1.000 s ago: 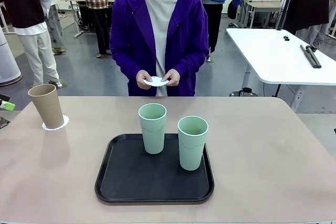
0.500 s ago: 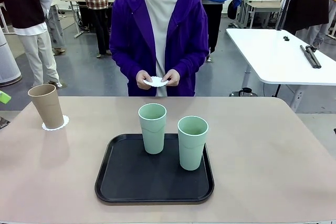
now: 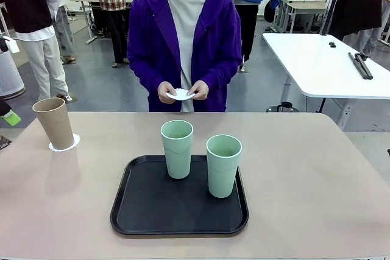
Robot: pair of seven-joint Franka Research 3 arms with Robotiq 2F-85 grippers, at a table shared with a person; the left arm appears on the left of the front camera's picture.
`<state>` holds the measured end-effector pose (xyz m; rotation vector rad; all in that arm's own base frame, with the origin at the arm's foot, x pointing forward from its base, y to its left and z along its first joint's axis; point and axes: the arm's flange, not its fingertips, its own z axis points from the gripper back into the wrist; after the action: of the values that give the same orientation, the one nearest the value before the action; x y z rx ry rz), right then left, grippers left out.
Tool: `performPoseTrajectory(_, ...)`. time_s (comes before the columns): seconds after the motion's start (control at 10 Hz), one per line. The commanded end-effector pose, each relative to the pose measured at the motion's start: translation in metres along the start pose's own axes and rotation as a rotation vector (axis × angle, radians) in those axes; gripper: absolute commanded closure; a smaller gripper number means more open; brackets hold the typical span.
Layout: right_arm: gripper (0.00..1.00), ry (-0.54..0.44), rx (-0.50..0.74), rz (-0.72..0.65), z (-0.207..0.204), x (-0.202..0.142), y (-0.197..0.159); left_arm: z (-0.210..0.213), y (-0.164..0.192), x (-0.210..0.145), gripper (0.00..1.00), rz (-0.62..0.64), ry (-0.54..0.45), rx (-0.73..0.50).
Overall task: Place coasters on the table and set cups on them.
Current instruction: Pick up one Reusable plastic cup and place it on a coaster set by the human, then take one Reusable plastic cup from the Flat Tray and place it on a coaster set by the human.
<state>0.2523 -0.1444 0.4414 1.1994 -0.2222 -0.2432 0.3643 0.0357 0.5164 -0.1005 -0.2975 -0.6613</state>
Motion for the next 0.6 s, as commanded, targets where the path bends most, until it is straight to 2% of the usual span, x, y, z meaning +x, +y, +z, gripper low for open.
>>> performPoseTrajectory(0.0,0.00,-0.006,0.023,0.006,0.001,0.002,0.001,-0.003,0.002,-0.013,0.00,0.003,0.017,0.006)
performPoseTrajectory(0.1,0.00,-0.006,0.023,0.006,0.001,0.002,0.001,0.000,0.000,0.000,0.00,0.000,0.000,0.000)
performPoseTrajectory(0.5,0.00,-0.006,0.023,0.006,0.001,0.002,0.001,0.000,0.000,0.000,0.00,0.000,0.000,0.000)
